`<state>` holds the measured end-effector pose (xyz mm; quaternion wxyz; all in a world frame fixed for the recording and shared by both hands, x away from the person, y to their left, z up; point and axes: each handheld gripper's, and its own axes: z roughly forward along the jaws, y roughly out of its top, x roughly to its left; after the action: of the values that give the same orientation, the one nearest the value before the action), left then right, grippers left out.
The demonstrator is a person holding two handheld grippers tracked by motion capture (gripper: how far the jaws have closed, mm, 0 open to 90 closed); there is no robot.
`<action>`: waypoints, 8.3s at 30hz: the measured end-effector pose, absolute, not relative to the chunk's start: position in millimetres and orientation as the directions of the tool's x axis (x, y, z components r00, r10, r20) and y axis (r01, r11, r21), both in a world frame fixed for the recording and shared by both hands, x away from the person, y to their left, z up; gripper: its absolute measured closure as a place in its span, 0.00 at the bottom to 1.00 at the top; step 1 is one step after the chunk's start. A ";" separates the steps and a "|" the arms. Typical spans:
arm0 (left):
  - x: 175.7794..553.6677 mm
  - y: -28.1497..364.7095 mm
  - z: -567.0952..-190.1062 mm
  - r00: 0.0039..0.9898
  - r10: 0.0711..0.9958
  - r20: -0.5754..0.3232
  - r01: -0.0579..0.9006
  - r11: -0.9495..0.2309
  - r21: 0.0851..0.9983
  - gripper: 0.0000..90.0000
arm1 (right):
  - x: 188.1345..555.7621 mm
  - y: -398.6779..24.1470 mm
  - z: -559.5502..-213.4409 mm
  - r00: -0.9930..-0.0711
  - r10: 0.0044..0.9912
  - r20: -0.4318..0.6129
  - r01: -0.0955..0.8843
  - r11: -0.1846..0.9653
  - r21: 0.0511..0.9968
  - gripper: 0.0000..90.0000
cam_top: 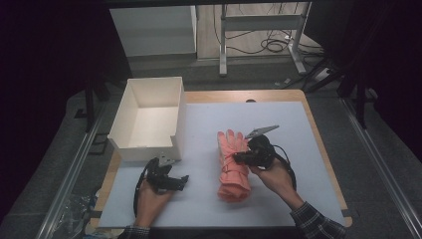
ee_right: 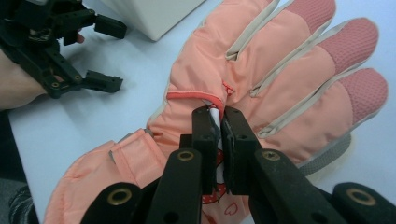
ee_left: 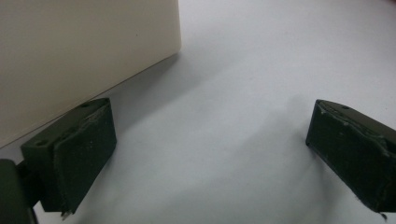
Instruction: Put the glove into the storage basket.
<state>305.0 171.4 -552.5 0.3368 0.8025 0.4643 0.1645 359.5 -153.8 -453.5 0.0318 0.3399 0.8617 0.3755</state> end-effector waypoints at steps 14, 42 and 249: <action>304.9 171.1 -552.6 0.513 0.857 -0.050 0.635 -0.340 0.693 0.02 | 347.6 -151.4 -479.3 -0.746 0.660 0.090 0.536 0.514 0.670 0.94; 304.9 171.2 -552.6 0.513 0.857 -0.051 0.635 -0.340 0.693 0.02 | 337.4 -199.8 -457.8 -0.771 0.636 0.041 0.434 0.476 0.765 0.64; 347.1 48.8 -522.5 0.820 0.572 -0.021 0.515 -0.721 0.464 0.07 | 330.0 -253.8 -532.5 -0.607 0.793 -0.060 0.513 0.448 0.732 0.22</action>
<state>347.1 48.8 -522.5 0.2311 0.9255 0.2937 0.0620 330.0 -253.8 -532.5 0.2017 0.3949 0.8267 0.3464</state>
